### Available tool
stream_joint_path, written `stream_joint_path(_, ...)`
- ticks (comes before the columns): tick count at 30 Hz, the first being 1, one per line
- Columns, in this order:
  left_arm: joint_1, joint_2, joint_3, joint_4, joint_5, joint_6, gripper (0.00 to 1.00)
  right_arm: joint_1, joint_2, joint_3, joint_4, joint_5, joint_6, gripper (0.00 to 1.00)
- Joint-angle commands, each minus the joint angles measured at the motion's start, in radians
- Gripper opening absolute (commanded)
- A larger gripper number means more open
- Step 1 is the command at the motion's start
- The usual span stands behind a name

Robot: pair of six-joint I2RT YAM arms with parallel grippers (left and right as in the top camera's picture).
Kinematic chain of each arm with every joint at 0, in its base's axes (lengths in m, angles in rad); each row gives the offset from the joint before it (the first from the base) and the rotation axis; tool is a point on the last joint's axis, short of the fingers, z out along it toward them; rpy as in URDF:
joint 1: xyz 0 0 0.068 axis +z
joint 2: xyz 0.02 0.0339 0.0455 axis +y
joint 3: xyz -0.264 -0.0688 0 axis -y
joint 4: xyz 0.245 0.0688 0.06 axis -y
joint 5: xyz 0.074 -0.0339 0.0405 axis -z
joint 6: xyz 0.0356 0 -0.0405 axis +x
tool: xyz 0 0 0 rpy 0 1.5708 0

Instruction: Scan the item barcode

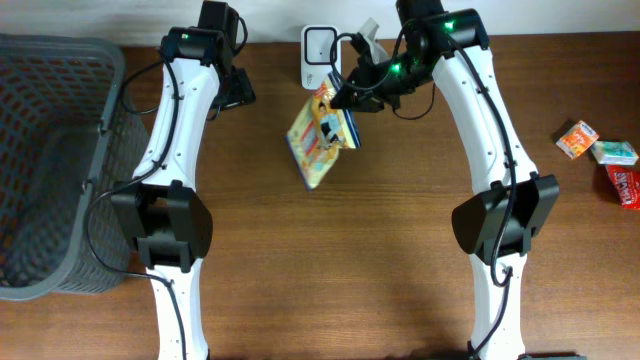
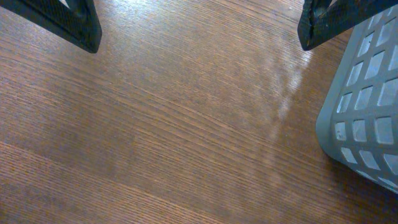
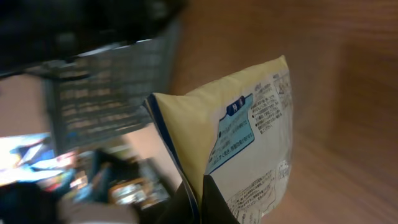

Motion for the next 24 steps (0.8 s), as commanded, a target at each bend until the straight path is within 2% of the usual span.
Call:
stream_joint_path(1, -0.002, -0.025, -0.002, -0.001, -0.011, -0.011, 0.99, -0.043, -0.006, -0.001, 0.006, -0.113, -0.003, 0.04)
stream_joint_path(4, -0.002, -0.025, -0.002, -0.001, -0.011, -0.011, 0.99, -0.090, 0.011, -0.082, 0.011, -0.048, -0.003, 0.04)
stream_joint_path(7, -0.002, -0.025, -0.002, -0.001, -0.011, -0.011, 0.99, -0.152, 0.036, -0.269, 0.082, -0.039, -0.004, 0.04)
stream_joint_path(8, -0.002, -0.025, -0.002, -0.001, -0.011, -0.011, 0.99, -0.194, 0.040, -0.380, 0.141, 0.048, -0.003, 0.04)
stream_joint_path(9, -0.002, -0.025, -0.002, -0.001, -0.011, -0.011, 0.99, -0.217, 0.040, -0.410, 0.143, 0.131, -0.003, 0.04)
stream_joint_path(12, -0.002, -0.025, -0.002, -0.001, -0.011, -0.011, 0.99, -0.321, 0.025, -0.392, 0.057, 0.523, 0.008, 0.05)
stream_joint_path(13, -0.002, -0.025, -0.002, -0.001, -0.011, -0.011, 0.99, -0.351, 0.016, -0.364, 0.020, 0.648, 0.032, 0.08)
stream_joint_path(14, -0.002, -0.025, -0.002, -0.001, -0.011, -0.011, 0.99, -0.376, 0.008, -0.322, -0.024, 0.745, 0.035, 0.17)
stream_joint_path(16, -0.002, -0.025, -0.002, -0.001, -0.011, -0.011, 0.99, -0.406, 0.005, -0.212, -0.121, 0.911, 0.035, 0.46)
stream_joint_path(18, -0.002, -0.025, -0.002, -0.001, -0.011, -0.011, 0.99, -0.407, 0.005, -0.132, -0.185, 0.984, 0.034, 0.57)
stream_joint_path(22, -0.002, -0.025, -0.002, -0.001, -0.011, -0.011, 0.99, -0.348, 0.005, -0.071, -0.253, 0.873, -0.042, 0.73)
stream_joint_path(24, -0.002, -0.025, -0.002, -0.001, -0.011, -0.011, 0.99, -0.282, 0.005, -0.093, -0.251, 0.840, -0.045, 0.92)
